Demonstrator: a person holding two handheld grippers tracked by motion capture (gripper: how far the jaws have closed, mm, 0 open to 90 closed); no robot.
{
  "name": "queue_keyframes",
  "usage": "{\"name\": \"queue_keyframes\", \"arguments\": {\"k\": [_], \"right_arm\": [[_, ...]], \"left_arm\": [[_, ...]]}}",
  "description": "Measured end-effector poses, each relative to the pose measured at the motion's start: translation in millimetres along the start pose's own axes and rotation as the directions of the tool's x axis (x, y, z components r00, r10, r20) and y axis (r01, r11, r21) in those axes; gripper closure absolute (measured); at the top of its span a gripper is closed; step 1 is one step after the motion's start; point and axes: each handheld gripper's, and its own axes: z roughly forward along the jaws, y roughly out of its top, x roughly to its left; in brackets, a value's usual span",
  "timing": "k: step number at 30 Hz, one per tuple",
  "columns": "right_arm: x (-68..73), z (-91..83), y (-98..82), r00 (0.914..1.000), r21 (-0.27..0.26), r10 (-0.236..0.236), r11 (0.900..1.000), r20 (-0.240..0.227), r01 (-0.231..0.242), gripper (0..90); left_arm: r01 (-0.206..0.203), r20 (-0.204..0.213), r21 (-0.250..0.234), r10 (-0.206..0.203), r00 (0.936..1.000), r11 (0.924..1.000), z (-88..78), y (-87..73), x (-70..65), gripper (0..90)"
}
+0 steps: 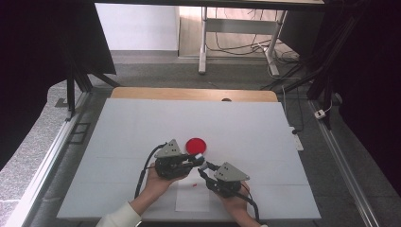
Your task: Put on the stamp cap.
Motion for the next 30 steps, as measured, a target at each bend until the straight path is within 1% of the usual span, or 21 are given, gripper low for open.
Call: {"name": "queue_keyframes", "arguments": {"k": [30], "right_arm": [[1.8,0.3,0.6,1.0,-0.019,0.007,1.0,0.004,-0.007,63.6]], "left_arm": [[0.003,0.008,0.005,-0.004,1.0,1.0,2.3,-3.0,1.5,74.9]]}}
